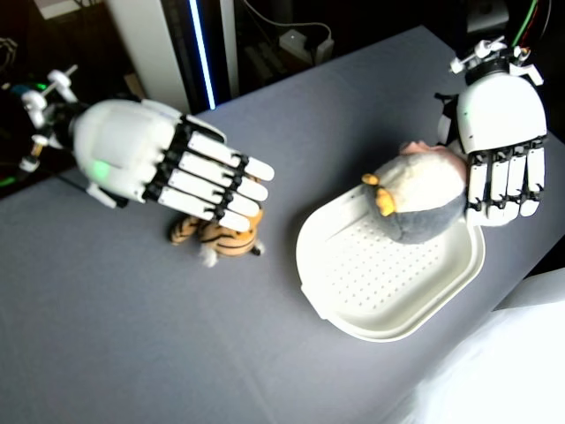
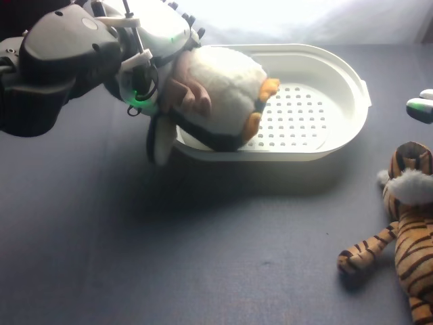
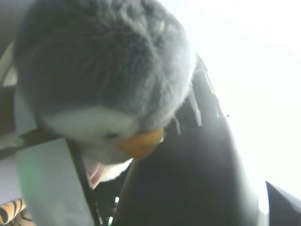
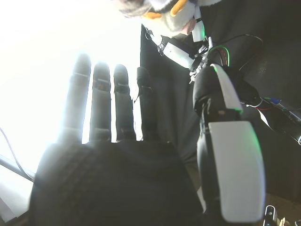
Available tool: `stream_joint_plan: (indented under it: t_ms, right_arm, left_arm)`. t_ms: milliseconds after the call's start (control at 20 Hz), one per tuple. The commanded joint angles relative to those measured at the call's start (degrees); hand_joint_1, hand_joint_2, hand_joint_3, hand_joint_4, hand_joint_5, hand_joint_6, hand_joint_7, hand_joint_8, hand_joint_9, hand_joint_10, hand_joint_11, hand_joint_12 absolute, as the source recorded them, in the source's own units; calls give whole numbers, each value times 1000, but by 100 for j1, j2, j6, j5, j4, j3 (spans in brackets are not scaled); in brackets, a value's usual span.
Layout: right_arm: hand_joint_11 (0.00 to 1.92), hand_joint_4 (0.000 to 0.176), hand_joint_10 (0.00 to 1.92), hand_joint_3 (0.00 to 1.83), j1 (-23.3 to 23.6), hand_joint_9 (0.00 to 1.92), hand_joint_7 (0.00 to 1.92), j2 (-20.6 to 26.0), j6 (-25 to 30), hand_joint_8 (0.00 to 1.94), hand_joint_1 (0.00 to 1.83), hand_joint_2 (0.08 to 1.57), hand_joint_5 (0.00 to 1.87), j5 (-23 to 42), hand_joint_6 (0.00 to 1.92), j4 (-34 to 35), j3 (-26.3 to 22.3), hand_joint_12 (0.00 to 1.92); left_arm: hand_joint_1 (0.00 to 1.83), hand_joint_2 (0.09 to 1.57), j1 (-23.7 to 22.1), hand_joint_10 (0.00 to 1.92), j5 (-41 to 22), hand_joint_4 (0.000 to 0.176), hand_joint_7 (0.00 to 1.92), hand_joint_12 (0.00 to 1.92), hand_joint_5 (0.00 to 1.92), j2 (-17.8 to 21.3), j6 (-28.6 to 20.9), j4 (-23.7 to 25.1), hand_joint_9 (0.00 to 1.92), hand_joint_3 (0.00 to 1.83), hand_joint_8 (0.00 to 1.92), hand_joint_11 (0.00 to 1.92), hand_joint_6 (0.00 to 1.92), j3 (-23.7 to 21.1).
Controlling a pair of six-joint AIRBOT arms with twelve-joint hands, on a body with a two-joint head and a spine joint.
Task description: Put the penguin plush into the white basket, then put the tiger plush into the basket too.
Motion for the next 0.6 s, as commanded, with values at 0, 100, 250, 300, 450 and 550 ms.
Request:
stream_joint_plan:
  t_ms: [0,100,250,300,450,550]
  right_arm:
    - [272,36,0,4,30,227,242,-5,48,4,582,1233,284,693,2,87,14,16]
    - [285,36,0,6,29,226,245,-7,48,3,561,1242,285,693,2,88,16,21]
    - [273,18,0,1,27,210,234,-12,48,0,622,1251,300,694,2,88,17,13]
    - [276,16,2,0,27,214,237,-15,48,1,656,1244,302,694,2,88,16,14]
    - [273,16,1,0,27,216,240,-22,56,1,678,1236,303,694,1,88,16,12]
    - [284,23,3,0,14,222,240,-27,78,1,670,1228,302,694,1,96,14,17]
  left_arm:
    - [1191,1106,-84,0,-406,141,423,460,390,15,44,221,442,8,0,223,0,-27]
    - [1139,1072,-87,0,-458,159,277,446,251,45,44,335,353,0,0,194,0,-111]
    - [1099,1005,-116,0,-546,174,112,435,93,87,44,519,210,0,0,141,0,-242]
    - [1072,1006,-116,0,-594,176,64,429,47,113,44,596,157,0,0,110,0,-298]
    - [1068,1005,-101,0,-733,176,42,477,4,218,44,722,118,6,0,43,0,-457]
    - [1059,992,-44,0,-847,176,21,474,17,302,44,818,87,0,1,20,5,-563]
